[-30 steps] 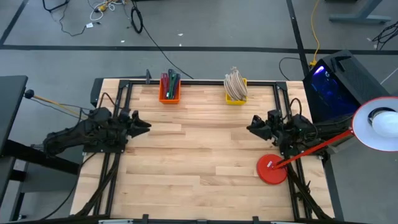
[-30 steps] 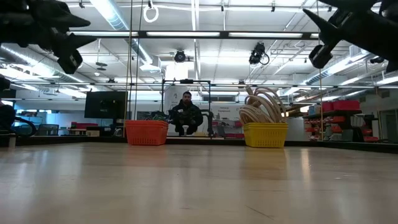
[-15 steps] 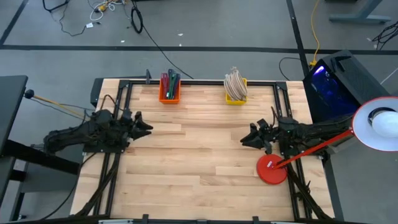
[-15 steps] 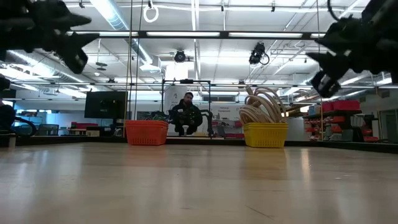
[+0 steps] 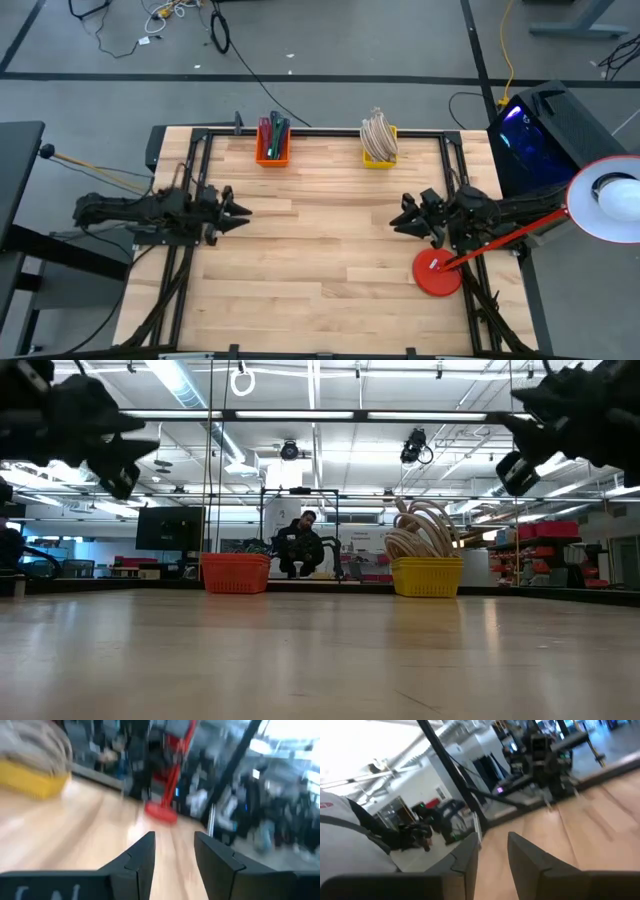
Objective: Pick & Place USB Port
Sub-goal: Return to Home Position
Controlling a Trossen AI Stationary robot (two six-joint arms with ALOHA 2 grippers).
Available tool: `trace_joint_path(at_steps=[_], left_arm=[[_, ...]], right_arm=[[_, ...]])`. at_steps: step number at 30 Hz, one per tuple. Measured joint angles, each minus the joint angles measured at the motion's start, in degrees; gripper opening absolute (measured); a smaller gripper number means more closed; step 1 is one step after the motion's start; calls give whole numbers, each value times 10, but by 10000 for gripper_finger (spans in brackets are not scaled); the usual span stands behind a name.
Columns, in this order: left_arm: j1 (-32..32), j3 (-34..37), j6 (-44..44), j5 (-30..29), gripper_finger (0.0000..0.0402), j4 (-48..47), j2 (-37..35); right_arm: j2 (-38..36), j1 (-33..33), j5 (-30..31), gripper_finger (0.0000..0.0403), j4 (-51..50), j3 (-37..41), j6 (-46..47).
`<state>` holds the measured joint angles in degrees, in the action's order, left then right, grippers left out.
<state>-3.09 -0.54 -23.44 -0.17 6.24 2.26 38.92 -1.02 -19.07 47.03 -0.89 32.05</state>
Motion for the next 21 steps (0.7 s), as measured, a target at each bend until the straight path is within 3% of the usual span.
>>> trace_joint_path(at_steps=[3,17,21], left_arm=[[-5,-1,0,16,142,-45,1],[-5,0,-11,25,142,-32,11],[-5,0,-11,25,142,-32,11]], right_arm=[[0,0,0,105,-41,0,0],[-1,0,1,105,-95,0,0],[-77,1,1,105,-147,0,0]])
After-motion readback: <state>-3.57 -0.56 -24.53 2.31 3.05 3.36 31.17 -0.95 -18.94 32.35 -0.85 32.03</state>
